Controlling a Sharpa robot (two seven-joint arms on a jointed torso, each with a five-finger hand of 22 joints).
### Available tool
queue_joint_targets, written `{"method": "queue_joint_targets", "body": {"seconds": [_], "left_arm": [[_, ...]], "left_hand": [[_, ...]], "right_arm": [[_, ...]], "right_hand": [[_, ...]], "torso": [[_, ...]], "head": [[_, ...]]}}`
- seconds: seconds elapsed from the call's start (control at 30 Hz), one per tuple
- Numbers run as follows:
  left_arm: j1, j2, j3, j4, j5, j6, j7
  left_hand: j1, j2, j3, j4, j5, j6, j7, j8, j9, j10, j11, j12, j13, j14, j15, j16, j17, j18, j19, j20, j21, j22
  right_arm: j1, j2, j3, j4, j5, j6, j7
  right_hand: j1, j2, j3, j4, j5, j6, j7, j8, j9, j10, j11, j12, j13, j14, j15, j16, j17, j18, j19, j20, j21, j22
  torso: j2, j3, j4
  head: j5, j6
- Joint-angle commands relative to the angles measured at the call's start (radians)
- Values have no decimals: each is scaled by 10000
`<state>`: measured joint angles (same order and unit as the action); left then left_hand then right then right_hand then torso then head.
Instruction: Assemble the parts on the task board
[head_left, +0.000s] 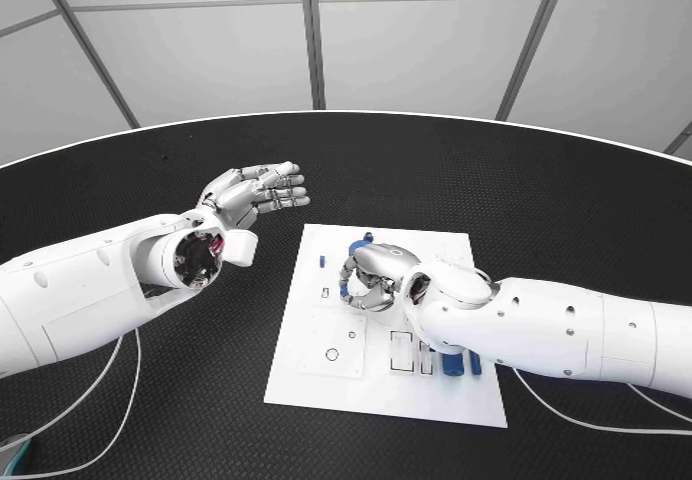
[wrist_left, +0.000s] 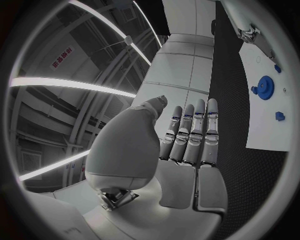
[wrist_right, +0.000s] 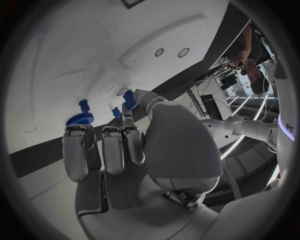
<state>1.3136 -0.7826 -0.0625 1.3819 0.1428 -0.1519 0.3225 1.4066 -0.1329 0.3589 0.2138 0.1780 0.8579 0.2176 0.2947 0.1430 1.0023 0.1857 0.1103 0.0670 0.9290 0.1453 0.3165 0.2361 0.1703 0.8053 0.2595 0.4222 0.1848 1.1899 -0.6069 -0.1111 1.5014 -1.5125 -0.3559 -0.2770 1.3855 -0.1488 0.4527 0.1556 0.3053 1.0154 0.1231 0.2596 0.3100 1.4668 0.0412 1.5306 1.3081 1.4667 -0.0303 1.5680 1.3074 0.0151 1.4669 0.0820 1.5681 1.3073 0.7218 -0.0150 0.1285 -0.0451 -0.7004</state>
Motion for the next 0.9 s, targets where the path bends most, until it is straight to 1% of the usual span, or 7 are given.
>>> {"method": "queue_joint_targets", "body": {"seconds": [0.03, 0.2, 0.3, 0.33, 0.53, 0.67, 0.9], "left_arm": [[0, 2, 0, -4, 0, 5, -1], [0, 3, 0, -7, 0, 6, -1], [0, 1, -1, -2, 0, 7, -2], [0, 1, -1, 0, 0, 7, -3], [0, -10, -1, 10, 0, 4, -3], [0, -26, -1, 21, 0, -1, -3], [0, -48, -1, 25, 0, -8, -5]], "left_hand": [[-73, -18, 72, 14, -40, -5, 237, -32, -13, 84, 14, -34, 8, -22, 7, -56, 11, 123, 42, 9, 50, -17], [-73, -18, 72, 14, -40, -5, 237, -32, -13, 84, 14, -34, 8, -22, 7, -56, 11, 123, 42, 9, 50, -17], [-73, -18, 72, 14, -40, -5, 237, -32, -13, 84, 14, -34, 8, -22, 7, -56, 11, 123, 42, 9, 50, -17], [-73, -18, 72, 14, -40, -5, 237, -32, -13, 84, 14, -34, 8, -22, 7, -56, 11, 123, 42, 9, 50, -17], [-73, -18, 72, 14, -40, -5, 237, -32, -13, 84, 14, -34, 8, -22, 7, -56, 11, 123, 42, 9, 50, -17], [-87, -32, 104, 11, -44, 0, 231, -34, -13, 100, 10, -53, 9, -16, 3, -63, 23, 123, 42, 8, 53, -25], [-87, -32, 104, 11, -44, 0, 231, -34, -13, 100, 10, -53, 9, -16, 3, -63, 23, 123, 42, 8, 53, -25]], "right_arm": [[0, -82, 0, 32, 0, 3, -6], [0, -122, 0, 35, 0, 45, -15], [1, -134, 0, 18, -1, 89, -36], [1, -136, 0, 10, -1, 100, -41], [1, -139, -1, -50, -1, 190, -77], [1, -155, -2, -93, -1, 257, -148], [1, -261, -3, -64, -1, 215, -218]], "right_hand": [[9, 105, 51, 14, 34, 9, -48, 185, 310, 713, -12, 25, 2232, 1037, -8, 22, 2617, -151, 1039, -47, 26, 2635], [-15, 99, 48, 15, 35, 12, -49, 198, 318, 716, -11, 28, 2235, 1037, -6, 21, 2614, -151, 1039, -43, 26, 2635], [-23, 97, 47, 15, 34, 15, -50, 204, 322, 717, -11, 28, 2236, 1037, -6, 22, 2615, -151, 1039, -42, 26, 2635], [-23, 97, 47, 15, 34, 15, -50, 204, 322, 717, -11, 28, 2236, 1037, -6, 22, 2615, -151, 1039, -42, 26, 2635], [-23, 97, 47, 15, 34, 15, -50, 204, 322, 717, -11, 28, 2236, 1037, -6, 22, 2615, -151, 1039, -42, 26, 2635], [-23, 97, 47, 15, 34, 15, -50, 204, 322, 717, -11, 28, 2236, 1037, -6, 22, 2615, -151, 1039, -42, 26, 2635], [-23, 97, 47, 15, 34, 15, -50, 204, 322, 717, -11, 28, 2236, 1037, -6, 22, 2615, -151, 1039, -42, 26, 2635]], "torso": [[-1, -10, 90], [3, -21, 155], [6, -44, 203], [8, -46, 217], [-7, -47, 253], [-3, -50, 283], [-18, -49, 321]], "head": [[-77, 0], [-149, -2], [-203, -14], [-216, -20], [-232, -27], [-257, -59], [-297, -56]]}}
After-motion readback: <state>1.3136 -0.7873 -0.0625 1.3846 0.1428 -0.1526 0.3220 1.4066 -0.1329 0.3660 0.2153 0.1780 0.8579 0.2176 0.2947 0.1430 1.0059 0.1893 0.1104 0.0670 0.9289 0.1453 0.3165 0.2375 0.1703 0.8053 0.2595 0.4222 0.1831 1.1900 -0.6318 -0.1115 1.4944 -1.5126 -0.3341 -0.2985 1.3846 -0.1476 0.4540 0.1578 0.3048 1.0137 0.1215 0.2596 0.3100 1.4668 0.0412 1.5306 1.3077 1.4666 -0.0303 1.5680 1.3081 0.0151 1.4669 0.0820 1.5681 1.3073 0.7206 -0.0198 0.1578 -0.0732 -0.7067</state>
